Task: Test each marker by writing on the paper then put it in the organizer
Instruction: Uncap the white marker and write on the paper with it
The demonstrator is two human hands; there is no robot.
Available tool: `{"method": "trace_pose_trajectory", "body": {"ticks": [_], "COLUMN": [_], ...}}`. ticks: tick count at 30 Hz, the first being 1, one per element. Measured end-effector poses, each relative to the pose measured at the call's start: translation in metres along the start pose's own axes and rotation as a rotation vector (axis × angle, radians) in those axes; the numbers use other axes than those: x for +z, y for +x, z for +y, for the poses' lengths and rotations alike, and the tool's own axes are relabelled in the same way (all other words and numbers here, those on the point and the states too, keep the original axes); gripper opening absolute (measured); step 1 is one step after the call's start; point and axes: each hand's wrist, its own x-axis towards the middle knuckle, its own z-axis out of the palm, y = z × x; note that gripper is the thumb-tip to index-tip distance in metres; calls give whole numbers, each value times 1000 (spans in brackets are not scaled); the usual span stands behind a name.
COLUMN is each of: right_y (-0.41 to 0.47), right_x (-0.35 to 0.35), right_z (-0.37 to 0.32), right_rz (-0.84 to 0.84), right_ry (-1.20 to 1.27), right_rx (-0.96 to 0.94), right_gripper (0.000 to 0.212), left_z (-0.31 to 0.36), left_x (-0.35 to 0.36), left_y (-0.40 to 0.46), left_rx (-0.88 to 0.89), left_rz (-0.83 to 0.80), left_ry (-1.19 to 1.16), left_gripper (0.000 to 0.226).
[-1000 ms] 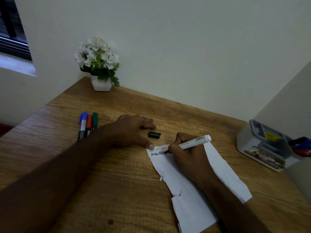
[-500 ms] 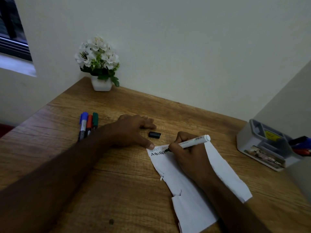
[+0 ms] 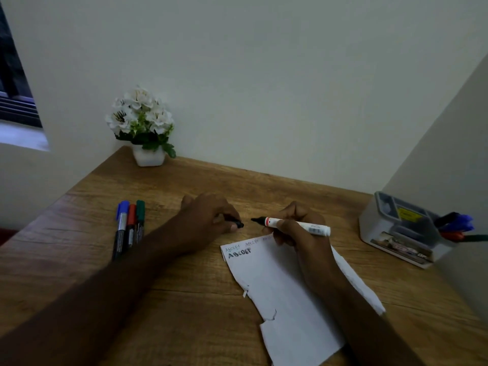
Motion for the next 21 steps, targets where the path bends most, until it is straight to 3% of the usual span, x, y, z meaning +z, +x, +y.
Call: {"method": "trace_pose_trajectory", "body": {"ticks": [5, 12, 21], "right_y": [2, 5, 7], "right_x": [-4, -4, -7], "right_z": [0, 7, 14], "right_rz": [59, 26, -1], "right_ry": [159, 213, 187], "right_rx": [-48, -58, -83], "right_gripper": [38, 24, 40], "left_z": [10, 16, 18], "left_x": [-3, -4, -6], "left_y": [-3, -3, -5], "left_rx": [87, 132, 165], "left_rz": [63, 52, 63], "left_ry": [-348, -437, -537], "left_gripper": [18, 21, 20]}}
